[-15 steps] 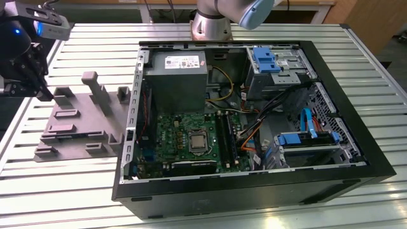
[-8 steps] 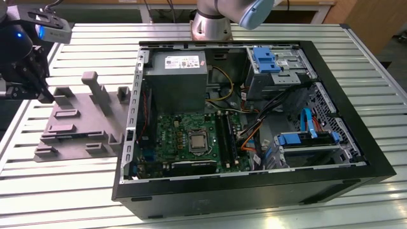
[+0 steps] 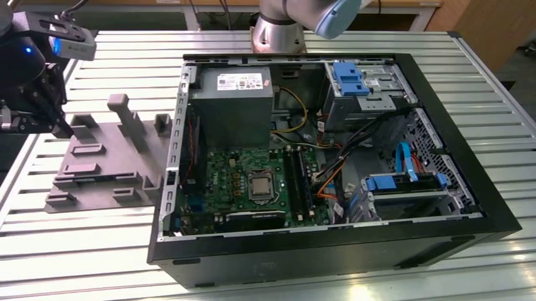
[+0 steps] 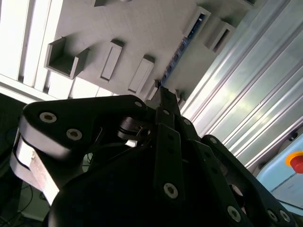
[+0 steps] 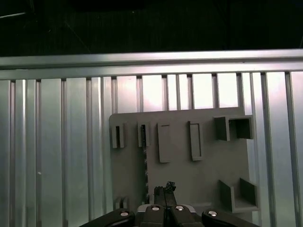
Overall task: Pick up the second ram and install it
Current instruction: 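Pick up the second ram and move it above second insertion slot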
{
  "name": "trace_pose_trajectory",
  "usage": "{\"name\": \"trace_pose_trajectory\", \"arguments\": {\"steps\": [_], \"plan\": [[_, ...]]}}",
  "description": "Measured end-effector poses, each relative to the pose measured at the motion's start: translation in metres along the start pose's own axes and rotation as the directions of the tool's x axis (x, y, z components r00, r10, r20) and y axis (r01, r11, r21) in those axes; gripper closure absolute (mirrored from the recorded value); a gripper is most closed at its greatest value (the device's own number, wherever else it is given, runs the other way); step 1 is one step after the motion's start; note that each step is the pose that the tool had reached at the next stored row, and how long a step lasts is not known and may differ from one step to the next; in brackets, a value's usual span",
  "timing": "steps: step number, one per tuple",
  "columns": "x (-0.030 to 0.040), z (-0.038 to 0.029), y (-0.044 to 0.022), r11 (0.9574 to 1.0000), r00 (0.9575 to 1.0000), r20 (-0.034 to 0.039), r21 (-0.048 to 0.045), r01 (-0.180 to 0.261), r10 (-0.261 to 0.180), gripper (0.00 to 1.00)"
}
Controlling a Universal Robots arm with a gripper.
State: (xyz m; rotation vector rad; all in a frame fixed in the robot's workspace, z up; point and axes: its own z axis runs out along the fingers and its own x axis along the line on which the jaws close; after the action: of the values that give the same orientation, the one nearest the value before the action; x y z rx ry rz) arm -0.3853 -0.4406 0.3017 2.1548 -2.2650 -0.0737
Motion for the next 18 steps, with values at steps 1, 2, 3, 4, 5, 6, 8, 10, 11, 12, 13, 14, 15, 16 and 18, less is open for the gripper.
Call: {"name": "trace_pose_trajectory", "arguments": {"steps": [1,2,3,4,5,6,8,10,11,12,13,14,15,16,18], "plan": [[0.0,0.0008,0.0,1.0,1.0,0.0001,0.0001,0.0,0.0,0.89],[0.0001,0.0015,-0.0001,1.0,1.0,0.0,0.0,0.0,0.0,0.89],[0.0001,0.0022,-0.0001,1.0,1.0,0.0,0.0,0.0,0.0,0.89],[0.0002,0.0031,-0.0002,1.0,1.0,0.0,0.0,0.0,0.0,0.89],[0.0002,0.0038,-0.0002,1.0,1.0,0.0,0.0,0.0,0.0,0.89],[0.0002,0.0046,-0.0002,1.0,1.0,0.0,-0.0001,0.0,0.0,0.89],[0.0003,0.0061,-0.0003,1.0,1.0,0.0,-0.0001,0.0,0.0,0.89],[0.0004,0.0077,-0.0004,1.0,1.0,0.0,0.0,0.0,0.0,0.89],[0.0004,0.0084,-0.0004,1.0,1.0,0.0,0.0,0.0,0.0,0.89],[0.0005,0.0091,-0.0004,1.0,1.0,-0.0001,-0.0001,0.0,0.0,0.89],[0.0005,0.0099,-0.0004,1.0,1.0,0.0,0.0,0.0,0.0,0.89],[0.0005,0.0106,-0.0005,1.0,1.0,0.0,0.0,0.0,0.0,0.89],[0.0005,0.0112,-0.0005,1.0,1.0,0.0,0.0,0.0,0.0,0.89],[0.0005,0.0119,-0.0005,1.0,1.0,0.0,0.0,0.0,0.0,0.89],[0.0006,0.0132,-0.0006,1.0,1.0,-0.0001,-0.0001,0.0,0.0,0.89]]}}
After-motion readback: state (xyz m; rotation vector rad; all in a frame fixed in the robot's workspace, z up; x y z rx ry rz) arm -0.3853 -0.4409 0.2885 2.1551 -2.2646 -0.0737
